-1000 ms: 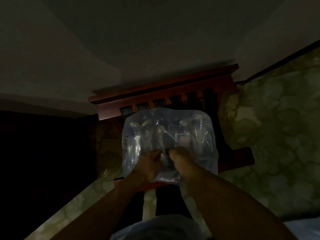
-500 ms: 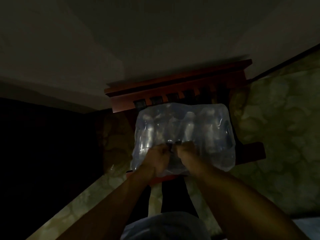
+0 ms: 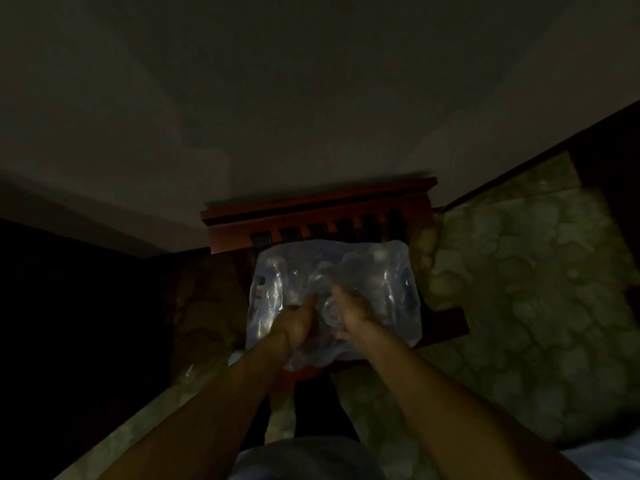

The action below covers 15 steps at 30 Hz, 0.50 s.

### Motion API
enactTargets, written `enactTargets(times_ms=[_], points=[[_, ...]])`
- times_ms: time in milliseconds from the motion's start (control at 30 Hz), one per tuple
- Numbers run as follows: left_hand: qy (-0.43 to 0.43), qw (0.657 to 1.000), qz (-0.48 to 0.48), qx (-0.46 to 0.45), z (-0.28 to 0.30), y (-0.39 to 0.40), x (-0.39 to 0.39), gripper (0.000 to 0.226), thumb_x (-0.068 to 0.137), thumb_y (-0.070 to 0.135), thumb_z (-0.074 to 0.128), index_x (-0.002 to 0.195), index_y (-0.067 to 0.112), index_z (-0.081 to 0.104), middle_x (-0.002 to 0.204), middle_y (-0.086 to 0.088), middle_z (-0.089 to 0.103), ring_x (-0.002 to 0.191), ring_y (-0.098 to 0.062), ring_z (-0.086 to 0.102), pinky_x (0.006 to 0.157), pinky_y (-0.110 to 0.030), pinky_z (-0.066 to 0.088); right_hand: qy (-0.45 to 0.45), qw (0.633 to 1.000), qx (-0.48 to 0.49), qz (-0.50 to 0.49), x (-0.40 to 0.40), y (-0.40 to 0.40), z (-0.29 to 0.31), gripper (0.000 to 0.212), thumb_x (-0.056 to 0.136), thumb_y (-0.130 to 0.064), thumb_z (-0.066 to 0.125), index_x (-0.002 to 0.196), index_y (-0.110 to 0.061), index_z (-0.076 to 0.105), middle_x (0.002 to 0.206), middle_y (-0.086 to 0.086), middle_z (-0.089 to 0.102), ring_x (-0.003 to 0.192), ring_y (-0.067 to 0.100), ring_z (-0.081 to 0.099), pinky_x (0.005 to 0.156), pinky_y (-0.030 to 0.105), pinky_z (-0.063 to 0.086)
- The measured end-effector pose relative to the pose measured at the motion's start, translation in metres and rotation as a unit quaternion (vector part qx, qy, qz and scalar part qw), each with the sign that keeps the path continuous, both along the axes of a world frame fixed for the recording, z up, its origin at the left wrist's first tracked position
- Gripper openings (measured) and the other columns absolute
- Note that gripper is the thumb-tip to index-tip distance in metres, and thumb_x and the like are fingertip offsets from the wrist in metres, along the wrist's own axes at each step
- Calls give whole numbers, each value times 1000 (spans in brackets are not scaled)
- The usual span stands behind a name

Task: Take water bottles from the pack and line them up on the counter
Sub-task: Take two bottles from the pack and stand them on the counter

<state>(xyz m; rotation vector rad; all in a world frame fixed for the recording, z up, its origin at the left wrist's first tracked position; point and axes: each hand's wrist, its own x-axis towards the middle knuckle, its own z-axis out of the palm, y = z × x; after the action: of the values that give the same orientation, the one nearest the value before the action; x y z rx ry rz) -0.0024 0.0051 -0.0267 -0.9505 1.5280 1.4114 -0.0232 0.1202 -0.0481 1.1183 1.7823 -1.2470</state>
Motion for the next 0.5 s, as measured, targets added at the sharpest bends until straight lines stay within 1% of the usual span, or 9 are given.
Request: enactTargets(times_ms=[33,100,167,200,267,333,367,433,500], points=[[-2,1000,16,13,4,0,-1,63,98,53,44,122,-2,65,121,-23,67,114,-37,63,105,-44,48,-4,1000,-14,-14,3,-2,6,35,87,-52,56,97,-19,59,92,4,63,89,26,62,75,43,58],[-23,993,87,78,12,1,-3,59,97,47,51,125,-4,62,121,-25,67,114,-38,64,102,-44,51,-23,998,-42,-31,9,-7,23,33,87,-52,57,96,-20,59,95,5,63,86,23,62,67,36,58],[-48,982,123,133,20,2,-4,53,97,41,54,127,-3,61,124,-26,66,117,-38,63,103,-45,50,-42,997,-62,-4,17,-5,32,40,87,-56,55,106,-21,60,107,9,63,92,24,64,69,34,59],[-54,981,119,146,23,1,-4,51,96,39,56,128,-2,60,125,-26,65,119,-39,61,105,-47,48,-45,997,-67,19,21,-3,36,43,87,-58,54,111,-22,59,110,9,63,93,25,65,71,34,60],[-52,984,95,143,27,-5,-3,48,95,34,59,128,-1,59,124,-26,65,117,-38,62,103,-48,50,-46,996,-70,36,26,0,40,41,89,-60,48,106,-24,60,105,7,66,90,23,66,74,35,61],[-42,988,83,123,28,-14,-3,47,93,29,64,126,-3,61,119,-24,68,105,-36,66,86,-42,56,-32,998,-57,10,26,4,34,39,96,-53,40,97,-19,60,95,5,66,87,23,64,78,39,59],[-36,992,70,104,27,-19,-1,47,90,29,67,124,-4,62,115,-23,69,99,-35,67,78,-39,56,-24,999,-45,-9,24,6,28,36,99,-46,38,96,-17,58,94,6,65,87,24,63,80,40,57],[-22,998,-2,60,21,-29,2,47,85,34,71,115,-1,67,109,-18,72,95,-32,69,73,-35,56,-8,1000,2,11,21,8,13,25,100,-31,40,100,-13,57,107,13,65,98,30,62,90,45,54],[-8,997,-68,37,18,-36,5,44,83,41,69,104,2,72,101,-14,75,91,-27,71,72,-31,57,9,994,55,93,20,12,-8,28,99,-22,41,115,-7,58,125,17,59,112,34,57,100,45,47]])
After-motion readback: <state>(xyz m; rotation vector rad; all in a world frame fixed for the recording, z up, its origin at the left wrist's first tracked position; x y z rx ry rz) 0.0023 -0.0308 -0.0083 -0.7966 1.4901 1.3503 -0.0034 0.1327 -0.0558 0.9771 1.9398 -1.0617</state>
